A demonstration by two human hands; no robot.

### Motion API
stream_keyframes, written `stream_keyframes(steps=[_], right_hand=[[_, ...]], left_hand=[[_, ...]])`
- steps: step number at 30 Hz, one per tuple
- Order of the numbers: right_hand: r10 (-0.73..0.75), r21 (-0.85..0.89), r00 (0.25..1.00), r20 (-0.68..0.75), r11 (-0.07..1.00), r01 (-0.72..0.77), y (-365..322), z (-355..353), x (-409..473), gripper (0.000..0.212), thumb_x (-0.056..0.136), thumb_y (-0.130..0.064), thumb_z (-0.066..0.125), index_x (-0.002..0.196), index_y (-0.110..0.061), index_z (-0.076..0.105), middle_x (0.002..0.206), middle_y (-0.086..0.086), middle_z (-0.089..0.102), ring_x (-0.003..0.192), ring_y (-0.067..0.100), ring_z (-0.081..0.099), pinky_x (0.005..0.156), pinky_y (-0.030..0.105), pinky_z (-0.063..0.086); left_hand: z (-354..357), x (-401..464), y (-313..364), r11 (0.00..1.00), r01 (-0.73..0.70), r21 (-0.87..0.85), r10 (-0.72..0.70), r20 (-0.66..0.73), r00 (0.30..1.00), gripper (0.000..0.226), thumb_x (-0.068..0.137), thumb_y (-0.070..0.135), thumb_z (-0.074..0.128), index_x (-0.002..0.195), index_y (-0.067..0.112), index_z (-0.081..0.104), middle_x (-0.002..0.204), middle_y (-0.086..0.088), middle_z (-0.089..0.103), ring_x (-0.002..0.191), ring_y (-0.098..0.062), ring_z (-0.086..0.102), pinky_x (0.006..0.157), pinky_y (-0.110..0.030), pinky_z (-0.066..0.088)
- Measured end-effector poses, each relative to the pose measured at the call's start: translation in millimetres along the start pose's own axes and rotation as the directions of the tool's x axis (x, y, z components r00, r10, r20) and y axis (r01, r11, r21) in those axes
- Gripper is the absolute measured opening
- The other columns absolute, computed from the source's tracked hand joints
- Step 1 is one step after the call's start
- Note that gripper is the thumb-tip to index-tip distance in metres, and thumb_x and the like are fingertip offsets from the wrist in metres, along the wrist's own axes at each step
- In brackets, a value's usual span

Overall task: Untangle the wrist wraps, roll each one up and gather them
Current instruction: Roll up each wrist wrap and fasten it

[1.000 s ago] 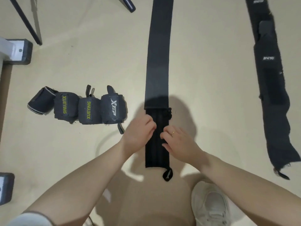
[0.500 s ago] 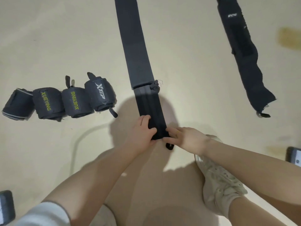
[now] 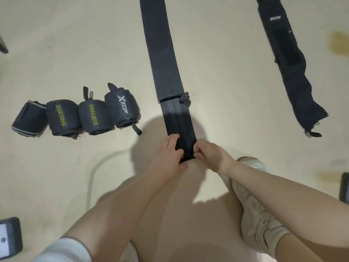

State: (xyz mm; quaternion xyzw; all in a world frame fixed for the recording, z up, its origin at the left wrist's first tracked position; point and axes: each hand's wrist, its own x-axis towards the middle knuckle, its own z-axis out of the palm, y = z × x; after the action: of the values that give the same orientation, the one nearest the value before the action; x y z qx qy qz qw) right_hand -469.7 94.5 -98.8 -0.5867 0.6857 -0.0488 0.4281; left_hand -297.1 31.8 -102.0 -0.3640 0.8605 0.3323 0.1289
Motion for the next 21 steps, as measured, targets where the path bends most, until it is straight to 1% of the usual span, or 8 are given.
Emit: stream_keyframes(steps=[3, 5, 8, 12, 14, 17, 19, 21], right_hand=[[0.013, -0.01, 1.0, -0.016, 1.0, -0.013, -10.6, -5.5, 8.6, 0.015, 0.089, -0.013, 0.051, 0.079, -0.019, 0.042, 0.081, -0.004, 0.051, 0.074, 0.022, 0.048, 0.069, 0.036, 0.041], [0.007, -0.061, 1.0, -0.016, 0.998, -0.008, -14.2, -10.2, 12.8, 0.014, 0.089, -0.016, 0.051, 0.08, -0.02, 0.042, 0.08, -0.004, 0.052, 0.074, 0.02, 0.047, 0.063, 0.032, 0.036], [-0.014, -0.18, 0.998, -0.06, 0.984, 0.003, -21.8, -11.1, 16.8, 0.008, 0.091, -0.019, 0.046, 0.083, -0.02, 0.044, 0.087, 0.0, 0.051, 0.08, 0.02, 0.048, 0.064, 0.029, 0.032], [-0.144, -0.376, 0.986, -0.08, 0.921, 0.104, -20.4, -3.5, 17.9, 0.02, 0.095, -0.016, 0.044, 0.098, -0.005, 0.061, 0.108, 0.01, 0.053, 0.097, 0.029, 0.052, 0.068, 0.03, 0.041], [-0.247, -0.396, 0.967, -0.07, 0.896, 0.2, -15.2, -5.4, 13.4, 0.025, 0.085, -0.026, 0.058, 0.081, -0.002, 0.063, 0.098, 0.011, 0.059, 0.084, 0.03, 0.059, 0.06, 0.028, 0.048], [-0.307, -0.552, 0.951, -0.032, 0.799, 0.239, -10.5, -7.7, 8.3, 0.028, 0.051, -0.016, 0.084, 0.067, -0.009, 0.063, 0.077, 0.005, 0.06, 0.064, 0.023, 0.058, 0.052, 0.022, 0.045], [-0.28, -0.518, 0.958, -0.064, 0.83, 0.208, -13.2, -8.5, 7.6, 0.033, 0.044, -0.009, 0.087, 0.065, -0.011, 0.061, 0.069, 0.001, 0.055, 0.059, 0.02, 0.055, 0.049, 0.018, 0.039], [-0.264, -0.522, 0.963, -0.047, 0.829, 0.202, -15.8, -11.5, 12.2, 0.028, 0.051, -0.009, 0.085, 0.069, -0.011, 0.064, 0.07, 0.001, 0.056, 0.065, 0.02, 0.057, 0.053, 0.017, 0.037]], left_hand=[[1.6, -0.2, 5.3, 0.998, 0.049, -0.037, -0.049, -0.009, 0.999, 0.044, 0.087, 0.04, 0.062, 0.115, 0.007, 0.053, 0.156, -0.008, 0.009, 0.145, -0.021, 0.003, 0.112, -0.029, 0.018], [2.4, 1.2, 7.3, 0.999, 0.037, -0.026, -0.039, -0.068, 0.997, 0.041, 0.091, 0.027, 0.058, 0.126, 0.009, 0.046, 0.152, -0.01, 0.021, 0.145, -0.025, 0.01, 0.113, -0.029, 0.016], [3.4, 2.1, 7.3, 1.0, 0.003, 0.001, -0.003, -0.098, 0.995, 0.035, 0.095, 0.018, 0.05, 0.129, 0.012, 0.049, 0.147, -0.008, 0.033, 0.143, -0.031, 0.015, 0.112, -0.037, 0.025], [4.1, 3.9, 0.2, 1.0, 0.011, 0.02, -0.01, -0.08, 0.997, 0.028, 0.099, 0.021, 0.045, 0.119, 0.007, 0.057, 0.146, -0.006, 0.038, 0.143, -0.027, 0.018, 0.105, -0.041, 0.035], [0.7, 5.1, 0.8, 1.0, -0.006, 0.017, 0.008, -0.084, 0.996, 0.024, 0.097, 0.019, 0.049, 0.11, 0.005, 0.064, 0.14, -0.008, 0.047, 0.14, -0.029, 0.029, 0.099, -0.043, 0.044], [1.5, 4.7, 0.8, 0.998, -0.057, 0.029, 0.061, -0.198, 0.978, 0.01, 0.074, 0.016, 0.064, 0.076, 0.009, 0.071, 0.104, -0.011, 0.068, 0.107, -0.037, 0.063, 0.068, -0.041, 0.058], [4.8, 2.7, 2.5, 0.995, -0.077, 0.056, 0.089, -0.268, 0.959, 0.008, 0.07, 0.017, 0.065, 0.069, 0.013, 0.071, 0.097, -0.008, 0.068, 0.098, -0.034, 0.066, 0.068, -0.036, 0.056], [7.5, 0.1, 2.4, 0.994, -0.05, 0.097, 0.077, -0.305, 0.949, 0.022, 0.078, 0.023, 0.052, 0.074, 0.015, 0.072, 0.096, -0.005, 0.067, 0.096, -0.025, 0.06, 0.078, -0.031, 0.048]])
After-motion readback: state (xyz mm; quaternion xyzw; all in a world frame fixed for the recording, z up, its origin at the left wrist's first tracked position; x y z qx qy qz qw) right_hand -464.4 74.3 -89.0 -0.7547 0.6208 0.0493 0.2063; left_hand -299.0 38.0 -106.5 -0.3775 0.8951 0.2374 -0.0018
